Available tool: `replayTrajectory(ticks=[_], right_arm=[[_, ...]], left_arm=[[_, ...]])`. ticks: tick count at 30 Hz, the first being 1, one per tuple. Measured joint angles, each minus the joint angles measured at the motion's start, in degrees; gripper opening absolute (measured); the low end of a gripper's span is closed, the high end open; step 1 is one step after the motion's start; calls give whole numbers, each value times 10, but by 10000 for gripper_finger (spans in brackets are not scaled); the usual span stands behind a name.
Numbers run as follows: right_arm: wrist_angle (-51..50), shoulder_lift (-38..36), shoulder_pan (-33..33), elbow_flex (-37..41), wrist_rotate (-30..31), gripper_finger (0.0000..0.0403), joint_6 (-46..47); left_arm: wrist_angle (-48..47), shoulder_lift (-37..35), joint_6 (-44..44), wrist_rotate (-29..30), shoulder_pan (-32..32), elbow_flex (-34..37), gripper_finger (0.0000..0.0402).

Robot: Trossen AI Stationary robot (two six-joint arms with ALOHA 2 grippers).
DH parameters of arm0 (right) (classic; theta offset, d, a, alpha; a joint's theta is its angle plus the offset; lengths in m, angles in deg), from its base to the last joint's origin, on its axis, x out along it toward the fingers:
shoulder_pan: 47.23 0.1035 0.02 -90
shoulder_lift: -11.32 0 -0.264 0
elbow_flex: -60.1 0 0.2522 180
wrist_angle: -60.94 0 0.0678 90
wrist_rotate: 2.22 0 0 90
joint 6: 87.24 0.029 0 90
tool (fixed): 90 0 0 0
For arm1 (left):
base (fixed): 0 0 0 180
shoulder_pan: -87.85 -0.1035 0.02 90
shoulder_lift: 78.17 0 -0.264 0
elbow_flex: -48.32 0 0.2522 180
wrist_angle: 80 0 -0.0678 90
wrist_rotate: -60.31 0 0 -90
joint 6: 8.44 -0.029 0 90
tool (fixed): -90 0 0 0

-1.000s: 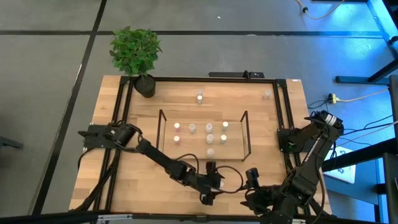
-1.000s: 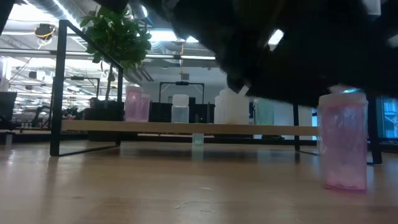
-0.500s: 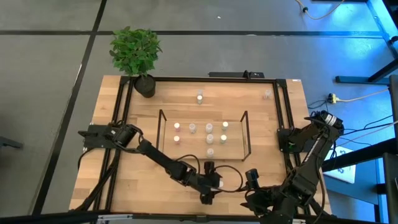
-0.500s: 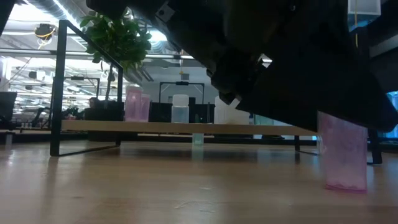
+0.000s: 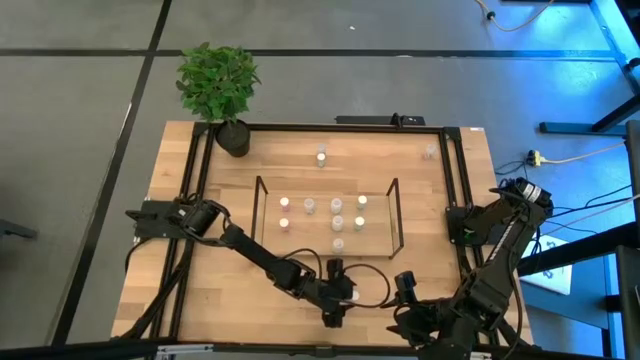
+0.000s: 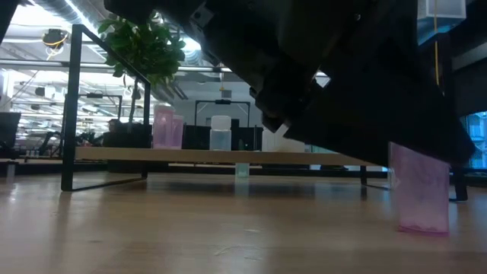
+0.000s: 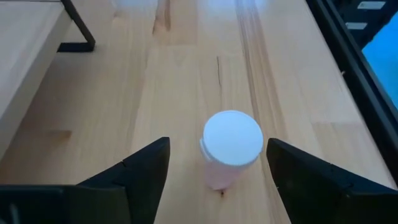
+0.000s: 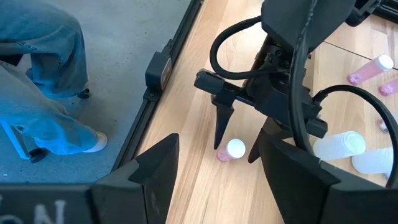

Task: Pick and place medicine bottles onto shelf by color
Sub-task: Put the pink pill bottle on the shelf aligned with the other pink pill bottles

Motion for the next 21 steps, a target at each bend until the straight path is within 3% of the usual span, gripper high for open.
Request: replayTrajectory(ticks=[21], right_arm=[[0, 0, 0, 0, 0, 226, 0]], left_arm=[[14, 0, 13, 13, 6, 0, 132]])
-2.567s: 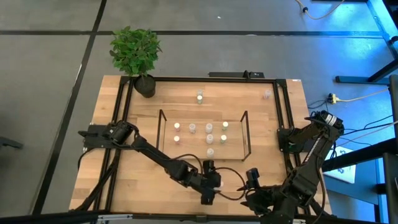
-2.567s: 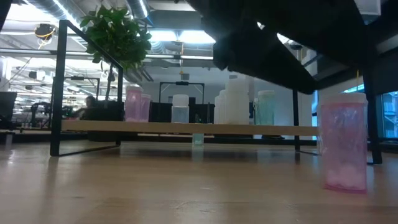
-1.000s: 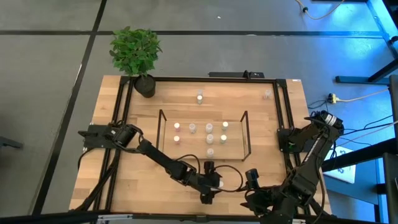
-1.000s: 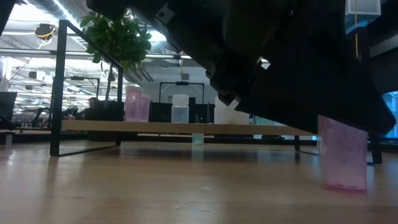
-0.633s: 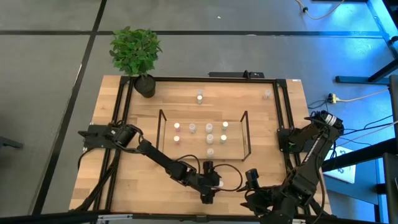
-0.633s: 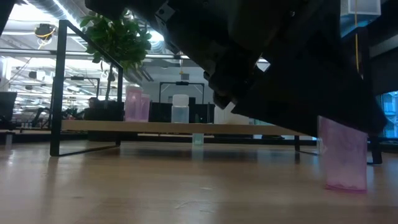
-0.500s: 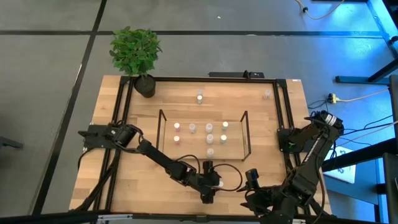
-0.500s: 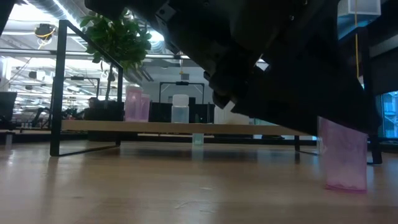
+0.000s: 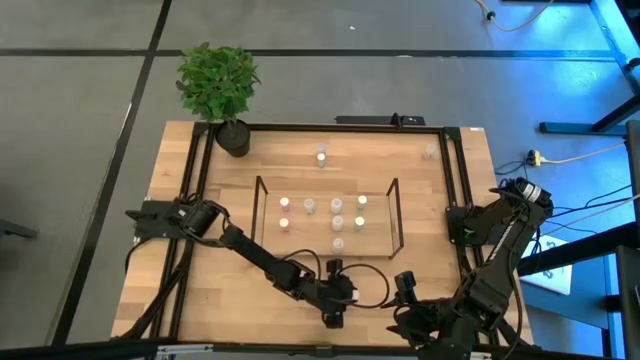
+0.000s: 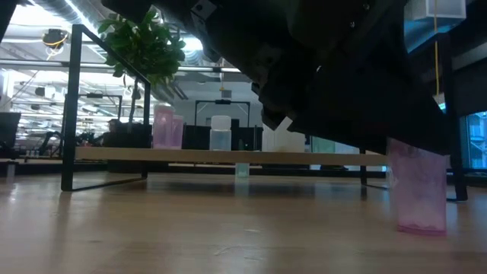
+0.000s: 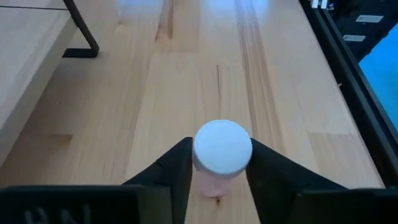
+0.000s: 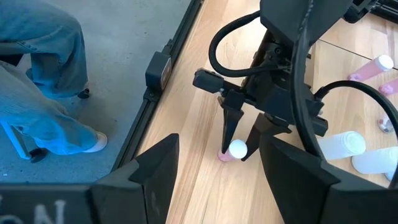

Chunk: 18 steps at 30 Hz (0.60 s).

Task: Pick and place medicine bottles onto shelf by color
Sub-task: Put the pink pill bottle on the shelf aligned with the other pink pill bottles

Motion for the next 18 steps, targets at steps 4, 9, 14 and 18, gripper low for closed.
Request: replayTrajectory(ticks=[4, 9, 14, 18], right_arm=[[0, 0, 0, 0, 0, 226, 0], [0, 0, 0, 0, 0, 226, 0], [0, 0, 0, 0, 0, 226, 0], [0, 0, 0, 0, 0, 226, 0]], left_arm=[[0, 0, 0, 0, 2, 0, 104], [0, 0, 0, 2, 6, 0, 89], [0, 0, 0, 29, 16, 0, 88], [-8, -9, 0, 38, 28, 0, 87]])
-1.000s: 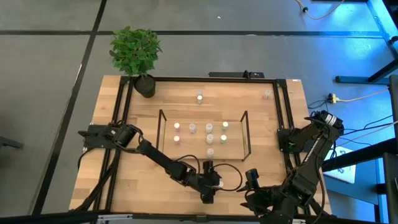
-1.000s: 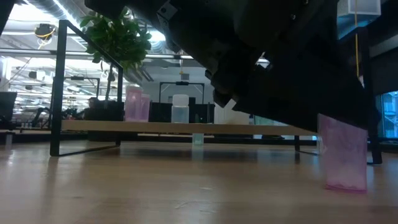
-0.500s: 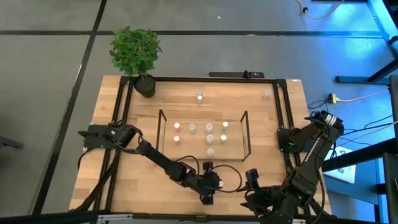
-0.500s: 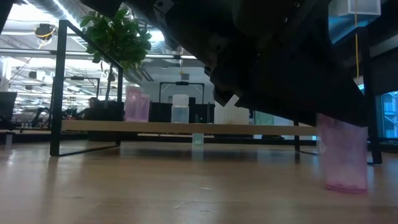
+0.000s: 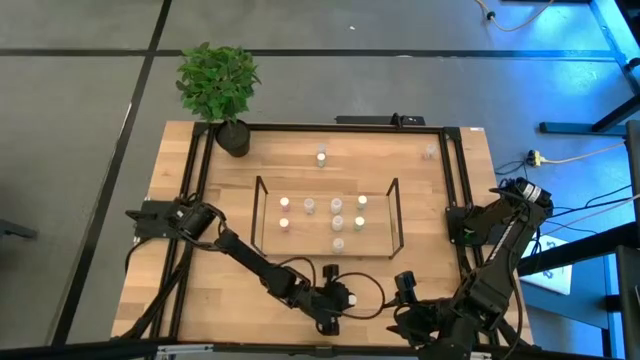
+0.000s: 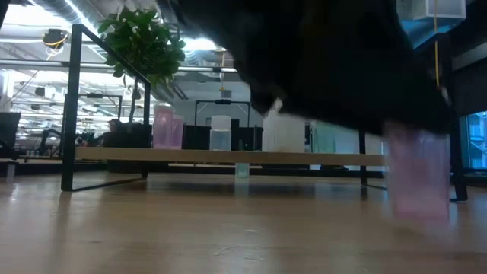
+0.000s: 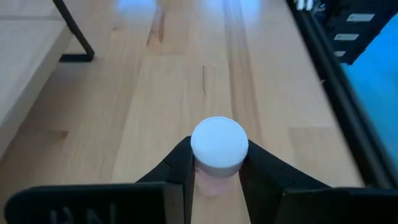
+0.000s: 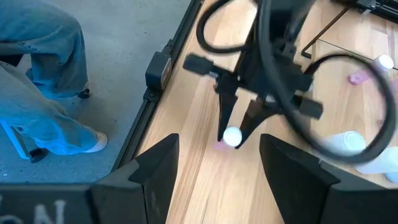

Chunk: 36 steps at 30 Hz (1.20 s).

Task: Pick and place medicine bottles onto shelf by color
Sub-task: Put the pink pill bottle on the shelf aligned with the other pink pill bottles

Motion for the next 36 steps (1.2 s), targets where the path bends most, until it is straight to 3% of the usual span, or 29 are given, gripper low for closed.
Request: replayTrajectory(ticks=[18, 29, 36], right_arm=[[5, 0, 0, 0, 0, 226, 0], [5, 0, 0, 0, -3, 226, 0], [5, 0, 0, 0, -5, 226, 0]], left_arm=[[-150, -114, 82, 90, 62, 0, 86], [-327, -202, 209, 204, 94, 0, 86], [-454, -230, 327, 227, 101, 0, 86]])
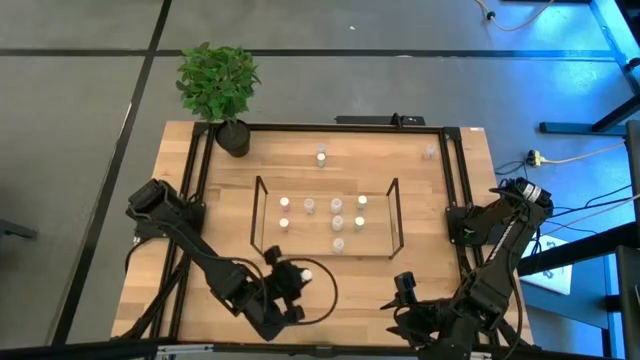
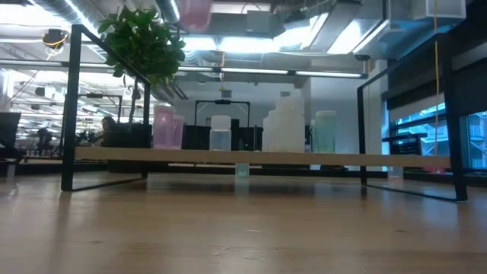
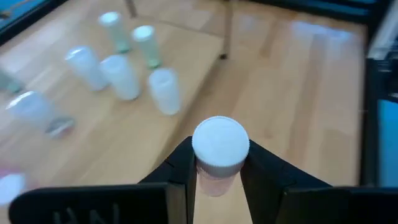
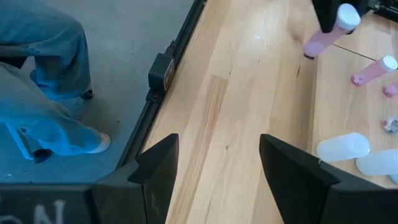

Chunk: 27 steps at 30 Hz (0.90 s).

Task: Pick and place medicine bottles onto shelf by color
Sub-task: Put the pink pill bottle on the shelf aligned with the other pink pill bottles

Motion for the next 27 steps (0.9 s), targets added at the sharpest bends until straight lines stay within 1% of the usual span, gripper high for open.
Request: replayTrajectory(ticks=[9, 12, 15, 18, 20, 23, 27], right_arm=[[10, 0, -8, 0, 6, 226, -13], [27, 0, -13, 0, 50, 226, -12], [39, 0, -15, 0, 113, 226, -14], [42, 0, -15, 0, 182, 226, -13], [42, 0, -15, 0, 219, 226, -13], [43, 0, -15, 0, 249, 226, -13], [43, 0, -15, 0, 250, 226, -13]], left_arm=[[-146, 0, 149, 11, 7, 0, 86], [-187, 0, 195, 22, 12, 0, 86], [-222, 0, 245, 27, 19, 0, 86], [-245, 0, 280, 52, 29, 0, 86], [-255, 0, 298, 55, 32, 0, 86], [-262, 0, 317, 60, 33, 0, 86], [-264, 2, 329, 61, 26, 0, 86]])
